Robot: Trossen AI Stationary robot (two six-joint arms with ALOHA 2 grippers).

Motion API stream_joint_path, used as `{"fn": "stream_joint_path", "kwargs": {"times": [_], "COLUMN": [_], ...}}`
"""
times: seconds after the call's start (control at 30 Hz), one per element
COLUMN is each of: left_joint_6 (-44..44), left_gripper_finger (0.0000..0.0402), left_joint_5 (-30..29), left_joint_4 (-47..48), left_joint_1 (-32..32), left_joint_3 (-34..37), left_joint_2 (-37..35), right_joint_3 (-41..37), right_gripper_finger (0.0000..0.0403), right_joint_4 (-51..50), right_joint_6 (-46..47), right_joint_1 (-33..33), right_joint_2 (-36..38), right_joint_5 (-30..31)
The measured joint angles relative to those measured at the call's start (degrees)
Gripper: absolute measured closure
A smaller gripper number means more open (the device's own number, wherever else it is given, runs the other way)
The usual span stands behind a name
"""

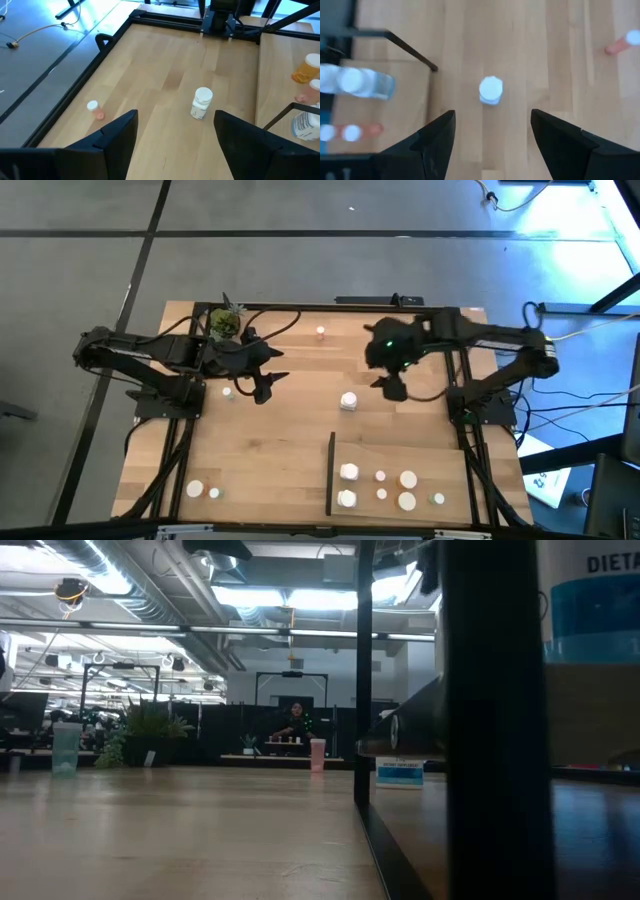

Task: Pick and place medicine bottles onto shelf by color
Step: Put the top white pill bottle on the shelf

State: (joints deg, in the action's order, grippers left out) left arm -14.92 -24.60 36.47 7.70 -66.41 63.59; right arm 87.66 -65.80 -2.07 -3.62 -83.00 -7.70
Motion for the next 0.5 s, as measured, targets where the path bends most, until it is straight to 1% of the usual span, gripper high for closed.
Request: {"fn": "stream_joint_path", "kwargs": {"times": [0.13,0.33,0.5], "left_joint_6": [0.02,0.15,0.46], "left_gripper_finger": [0.0146,0.0146,0.0146], "left_joint_5": [0.00,0.00,0.00], "left_joint_4": [0.00,0.00,-0.02], "left_joint_1": [-0.02,-0.02,-0.02], "left_joint_3": [0.00,0.00,0.00], "left_joint_2": [0.00,0.02,0.02], "right_joint_3": [0.00,0.00,0.00], "right_gripper_finger": [0.0142,0.0142,0.0142], "right_joint_4": [-0.06,0.71,0.92], "right_joint_6": [0.05,2.95,3.26], "right_joint_1": [2.31,4.52,5.01], "right_joint_2": [-4.10,-10.08,-15.29], "right_joint_5": [4.42,4.60,4.63]}}
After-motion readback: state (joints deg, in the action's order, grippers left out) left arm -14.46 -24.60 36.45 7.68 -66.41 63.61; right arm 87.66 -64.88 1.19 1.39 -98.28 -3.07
